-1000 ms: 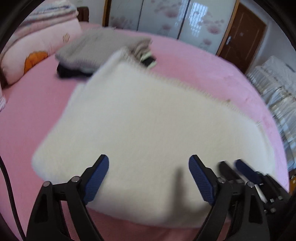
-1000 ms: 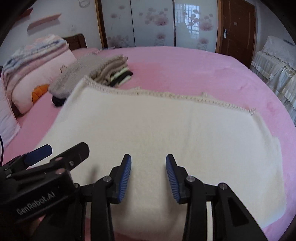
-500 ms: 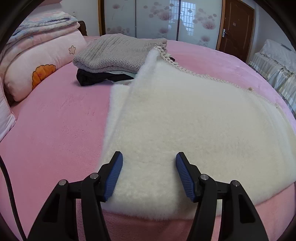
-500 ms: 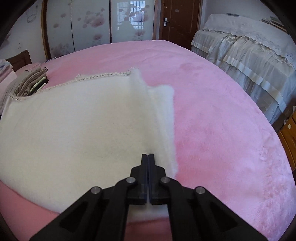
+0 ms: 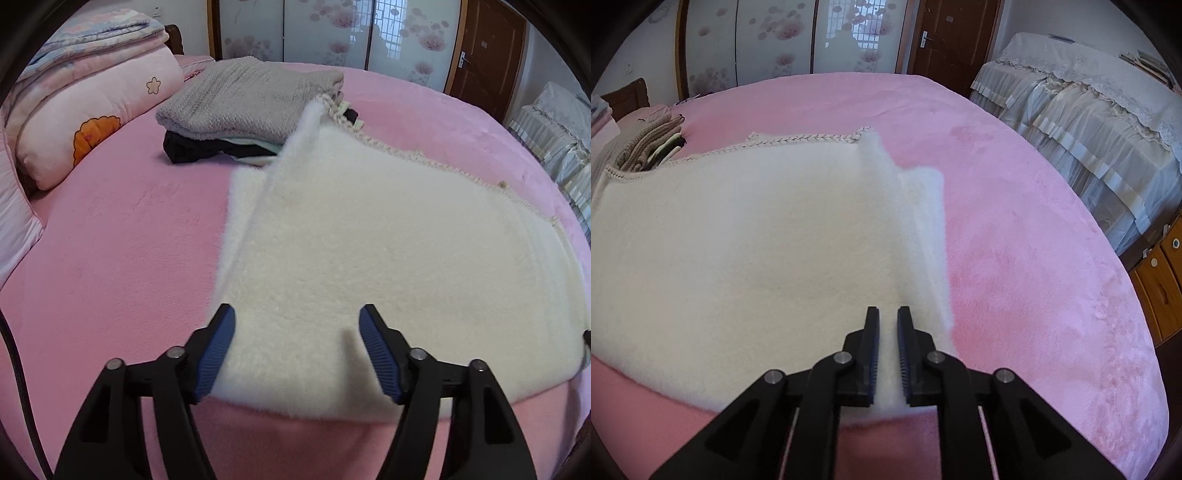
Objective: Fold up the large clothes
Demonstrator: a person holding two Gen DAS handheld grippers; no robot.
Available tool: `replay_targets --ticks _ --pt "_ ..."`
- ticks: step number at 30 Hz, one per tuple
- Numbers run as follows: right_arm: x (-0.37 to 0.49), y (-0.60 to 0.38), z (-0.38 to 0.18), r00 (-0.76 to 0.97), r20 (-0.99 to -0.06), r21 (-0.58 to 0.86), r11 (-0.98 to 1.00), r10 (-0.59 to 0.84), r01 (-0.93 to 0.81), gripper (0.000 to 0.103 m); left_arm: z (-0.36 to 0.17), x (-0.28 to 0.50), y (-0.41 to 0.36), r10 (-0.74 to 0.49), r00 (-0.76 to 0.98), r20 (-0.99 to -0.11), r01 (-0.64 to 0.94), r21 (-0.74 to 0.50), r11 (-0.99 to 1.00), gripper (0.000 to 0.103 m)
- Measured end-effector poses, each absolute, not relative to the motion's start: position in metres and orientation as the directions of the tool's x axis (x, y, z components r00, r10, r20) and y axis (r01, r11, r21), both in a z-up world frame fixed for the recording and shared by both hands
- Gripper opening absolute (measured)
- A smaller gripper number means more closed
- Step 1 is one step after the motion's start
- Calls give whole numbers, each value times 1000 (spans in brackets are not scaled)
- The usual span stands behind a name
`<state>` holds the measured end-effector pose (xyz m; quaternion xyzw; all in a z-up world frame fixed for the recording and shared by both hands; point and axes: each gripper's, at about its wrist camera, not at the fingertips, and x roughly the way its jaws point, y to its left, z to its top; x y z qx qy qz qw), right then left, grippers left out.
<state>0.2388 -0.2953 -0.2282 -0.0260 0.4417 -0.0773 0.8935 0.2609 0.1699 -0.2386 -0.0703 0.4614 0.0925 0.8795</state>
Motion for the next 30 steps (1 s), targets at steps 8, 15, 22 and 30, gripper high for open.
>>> replay_targets --ticks 8,15,22,30 --pt "200 -262 -177 586 -808 -21 998 -56 66 43 -161 231 148 32 545 -838 -176 -77 981 92" --pt "154 -217 -118 648 -759 60 997 73 -41 50 -107 187 131 -31 586 -810 -122 -126 985 92" --pt "123 -179 -85 743 -656 83 991 131 -102 55 -96 150 127 -88 623 -777 -92 -185 978 92" --pt "123 -149 -107 790 -599 99 991 135 -94 55 -179 142 148 -290 567 -771 -137 -436 890 93"
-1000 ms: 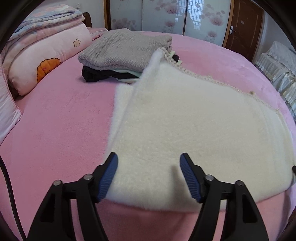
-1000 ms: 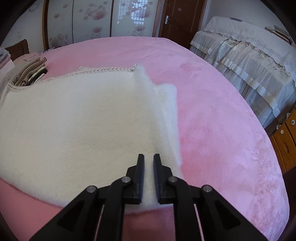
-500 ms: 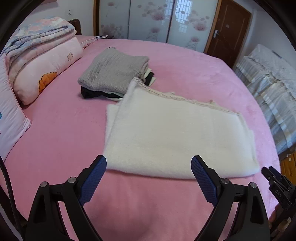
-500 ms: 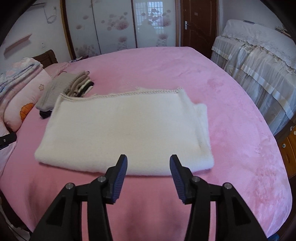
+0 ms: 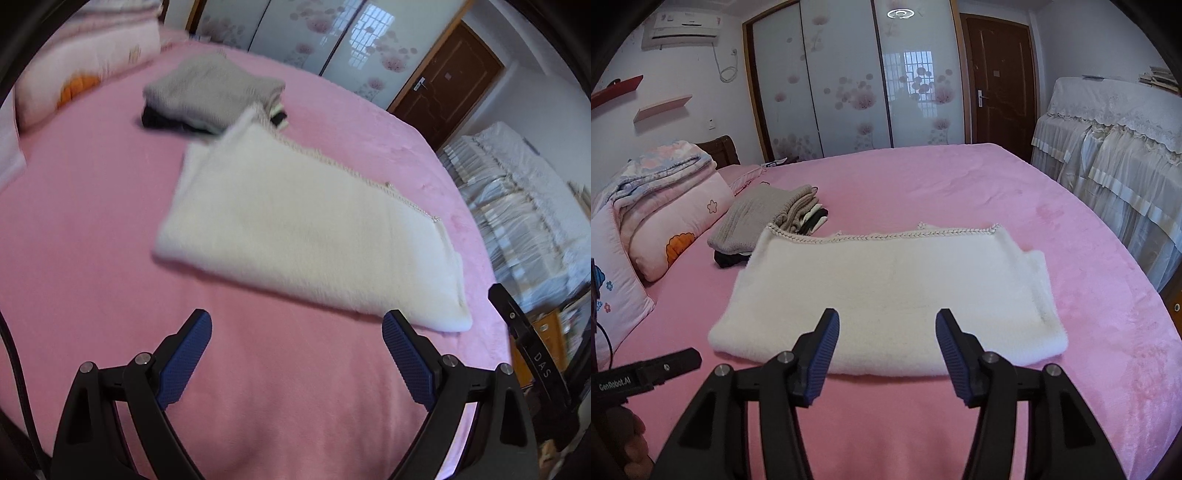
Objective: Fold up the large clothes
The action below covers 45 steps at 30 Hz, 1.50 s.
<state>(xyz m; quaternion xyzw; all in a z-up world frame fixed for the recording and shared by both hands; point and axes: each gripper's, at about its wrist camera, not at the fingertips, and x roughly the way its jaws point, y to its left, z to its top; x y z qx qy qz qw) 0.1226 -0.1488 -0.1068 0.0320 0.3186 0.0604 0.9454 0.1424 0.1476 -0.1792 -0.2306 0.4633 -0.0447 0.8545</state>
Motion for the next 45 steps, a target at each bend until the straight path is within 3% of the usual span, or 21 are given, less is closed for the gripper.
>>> replay_targets --ticks 4,13,25,26,30,32,39,41,43,45 --pt "129 -137 -130 789 -608 46 996 92 -80 55 -233 153 163 -383 541 -749 -200 -557 806 93" --pt "146 -132 -165 741 -661 63 993 113 -96 55 -305 205 189 -396 615 -682 -259 -648 716 93" --pt "173 -136 -194 708 -698 56 993 111 -100 55 -320 279 202 -322 687 -651 -299 -658 691 92" --pt "175 -136 -195 706 -700 55 993 111 -102 55 -321 282 203 -314 692 -650 -314 -663 680 89" --pt "188 -137 -198 703 -701 61 992 121 -109 54 -322 285 209 -265 675 -688 -403 -645 650 40" --pt "197 -136 -196 709 -697 54 993 111 -102 54 -313 286 203 -262 687 -678 -382 -643 663 29" --pt "244 -126 -187 733 -673 15 992 100 -122 50 -256 282 174 -174 751 -637 -285 -551 784 24" --pt "265 -123 -191 709 -695 33 990 122 -137 26 -241 281 167 -163 767 -620 -261 -534 804 24" --pt "287 -119 -201 686 -718 29 989 121 -144 13 -229 285 160 -149 776 -613 -247 -513 822 24" --pt "304 -117 -212 674 -732 -1 990 96 -142 11 -219 285 154 -141 784 -605 -236 -500 833 24"
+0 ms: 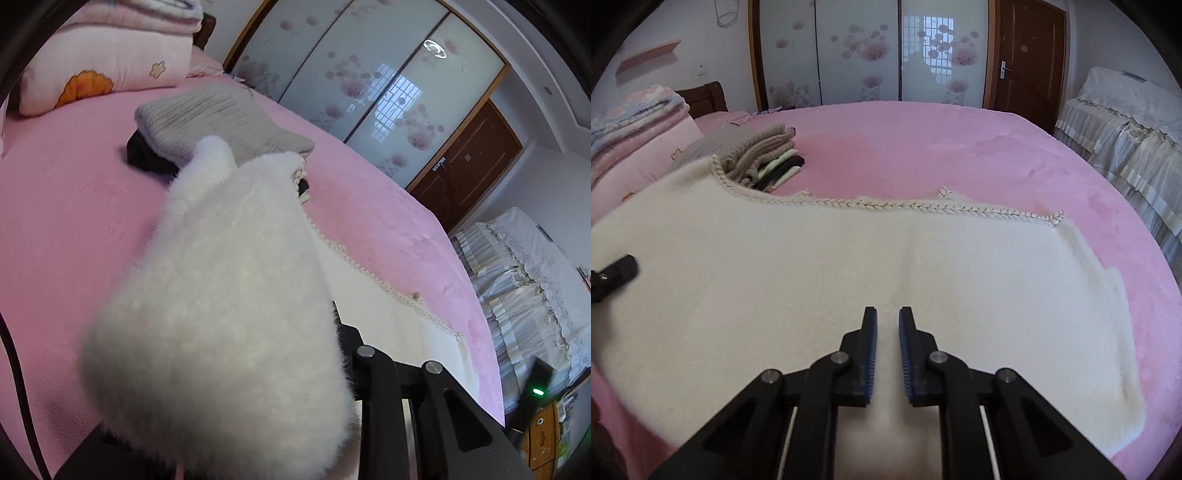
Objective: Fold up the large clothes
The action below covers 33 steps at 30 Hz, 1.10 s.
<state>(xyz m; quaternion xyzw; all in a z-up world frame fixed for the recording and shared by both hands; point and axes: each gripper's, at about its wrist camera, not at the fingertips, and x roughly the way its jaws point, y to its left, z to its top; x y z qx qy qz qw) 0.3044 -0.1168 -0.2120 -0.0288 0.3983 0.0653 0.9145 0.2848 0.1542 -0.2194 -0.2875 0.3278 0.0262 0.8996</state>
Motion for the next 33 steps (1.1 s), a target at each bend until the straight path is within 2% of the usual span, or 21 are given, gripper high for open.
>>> replay_targets --ticks 3,8,15,20,23,28,30,33 --pt "327 -116 -234 595 -788 62 982 159 -180 7 -204 288 144 -136 793 -594 -217 -483 848 23" --pt "331 -110 -244 576 -801 9 966 162 -260 4 -178 281 121 -126 820 -559 -163 -438 884 23" --pt "335 -146 -245 520 -786 238 940 335 -246 4 -137 283 43 -147 854 -500 -31 -331 943 23" --pt "320 -197 -234 512 -705 457 866 491 -201 4 -125 291 -21 -191 850 -490 56 -278 959 23" --pt "294 -240 -212 596 -674 427 889 435 -167 4 -131 298 -61 -226 829 -511 102 -258 961 23" --pt "253 -321 -193 690 -691 280 960 214 -17 4 -167 306 -134 -273 755 -596 184 -207 961 23" --pt "242 -349 -198 681 -716 243 969 151 41 5 -190 306 -159 -268 715 -645 205 -172 963 23" --pt "228 -374 -214 653 -749 225 970 112 92 5 -229 303 -192 -203 674 -711 233 -56 971 23"
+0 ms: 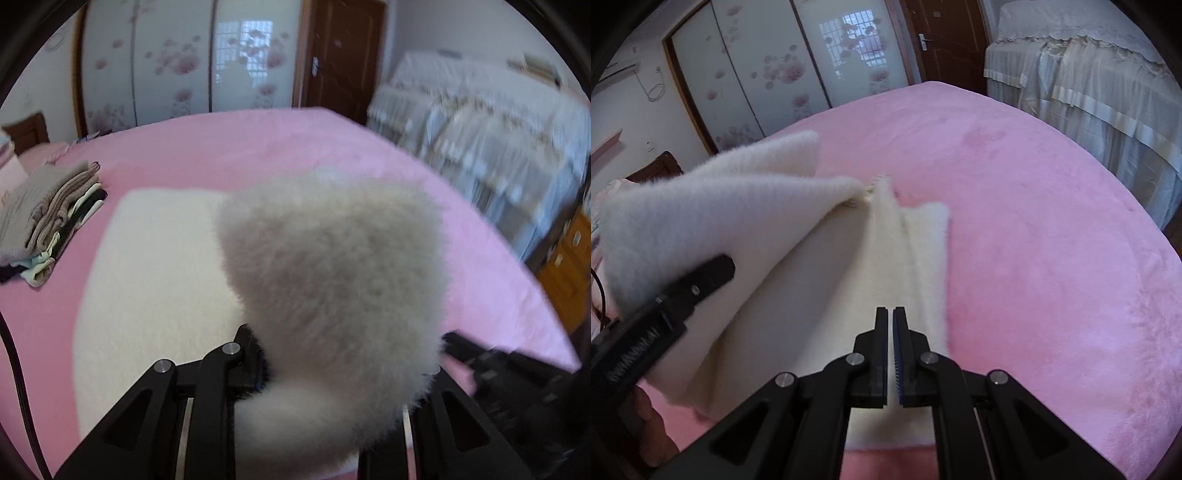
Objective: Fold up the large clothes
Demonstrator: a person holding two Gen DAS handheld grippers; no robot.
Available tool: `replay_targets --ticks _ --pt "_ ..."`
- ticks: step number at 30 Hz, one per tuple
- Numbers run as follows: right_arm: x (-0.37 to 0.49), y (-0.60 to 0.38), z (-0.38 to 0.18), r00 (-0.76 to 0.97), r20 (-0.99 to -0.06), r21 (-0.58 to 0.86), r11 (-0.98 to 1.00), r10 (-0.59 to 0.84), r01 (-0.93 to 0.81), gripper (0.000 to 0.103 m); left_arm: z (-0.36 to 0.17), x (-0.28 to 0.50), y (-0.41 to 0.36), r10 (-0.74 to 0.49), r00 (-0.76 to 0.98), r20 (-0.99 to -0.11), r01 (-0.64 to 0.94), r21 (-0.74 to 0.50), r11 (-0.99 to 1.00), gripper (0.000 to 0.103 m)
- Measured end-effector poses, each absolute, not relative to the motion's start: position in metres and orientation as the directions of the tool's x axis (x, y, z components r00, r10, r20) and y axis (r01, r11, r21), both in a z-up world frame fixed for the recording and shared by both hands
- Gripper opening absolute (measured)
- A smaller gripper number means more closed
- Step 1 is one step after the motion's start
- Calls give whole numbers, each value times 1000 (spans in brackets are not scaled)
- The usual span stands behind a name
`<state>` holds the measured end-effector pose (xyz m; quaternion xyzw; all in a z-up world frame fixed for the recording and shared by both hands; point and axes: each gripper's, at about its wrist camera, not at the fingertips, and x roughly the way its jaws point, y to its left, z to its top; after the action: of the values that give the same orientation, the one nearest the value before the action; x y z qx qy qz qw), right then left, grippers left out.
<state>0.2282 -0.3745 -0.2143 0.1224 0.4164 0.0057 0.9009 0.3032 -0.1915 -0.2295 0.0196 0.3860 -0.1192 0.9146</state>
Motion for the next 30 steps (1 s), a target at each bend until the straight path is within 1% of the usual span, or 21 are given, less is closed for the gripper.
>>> replay_targets --ticks 2,5,7,9,13,15,17,20,22,24,25,26,27,29,30 --pt "222 -384 -224 636 -766 216 970 99 109 5 -242 298 -201 -179 674 -717 247 -10 969 23" --pt "217 -383 -233 618 -779 218 970 107 106 5 -241 297 -207 -167 678 -716 252 13 968 23" --pt "214 -380 -233 622 -777 204 974 98 102 5 -233 297 -211 -167 680 -714 247 8 969 23" --pt "218 -381 -231 631 -768 221 970 109 102 5 -221 297 -211 -174 691 -702 241 -3 970 23" --pt "216 -385 -220 663 -740 246 963 112 112 5 -193 290 -210 -229 722 -653 257 -55 965 23" --pt "215 -388 -215 673 -732 242 963 100 120 5 -192 285 -219 -240 723 -648 276 -47 960 23" --pt "214 -392 -215 674 -734 229 965 87 125 5 -203 285 -233 -224 710 -667 291 -12 957 23" --pt "216 -399 -223 649 -757 217 965 71 148 5 -235 286 -252 -187 680 -709 307 44 951 23" --pt "218 -404 -229 634 -771 209 965 63 159 5 -252 278 -263 -145 696 -703 327 130 936 23" --pt "216 -407 -233 622 -781 202 965 56 166 5 -254 270 -271 -124 717 -686 343 191 920 25" --pt "215 -408 -233 620 -783 197 966 51 168 5 -253 269 -272 -121 715 -688 350 203 914 27" --pt "213 -408 -232 619 -784 196 966 52 167 5 -250 270 -271 -135 700 -701 367 190 911 36" --pt "213 -408 -231 616 -785 201 966 60 163 5 -245 271 -270 -159 679 -716 386 164 908 53" --pt "211 -410 -226 615 -785 217 964 76 157 5 -234 270 -268 -215 626 -749 435 107 894 72" --pt "209 -411 -222 617 -783 220 963 78 158 5 -227 268 -266 -230 616 -753 448 95 889 73"
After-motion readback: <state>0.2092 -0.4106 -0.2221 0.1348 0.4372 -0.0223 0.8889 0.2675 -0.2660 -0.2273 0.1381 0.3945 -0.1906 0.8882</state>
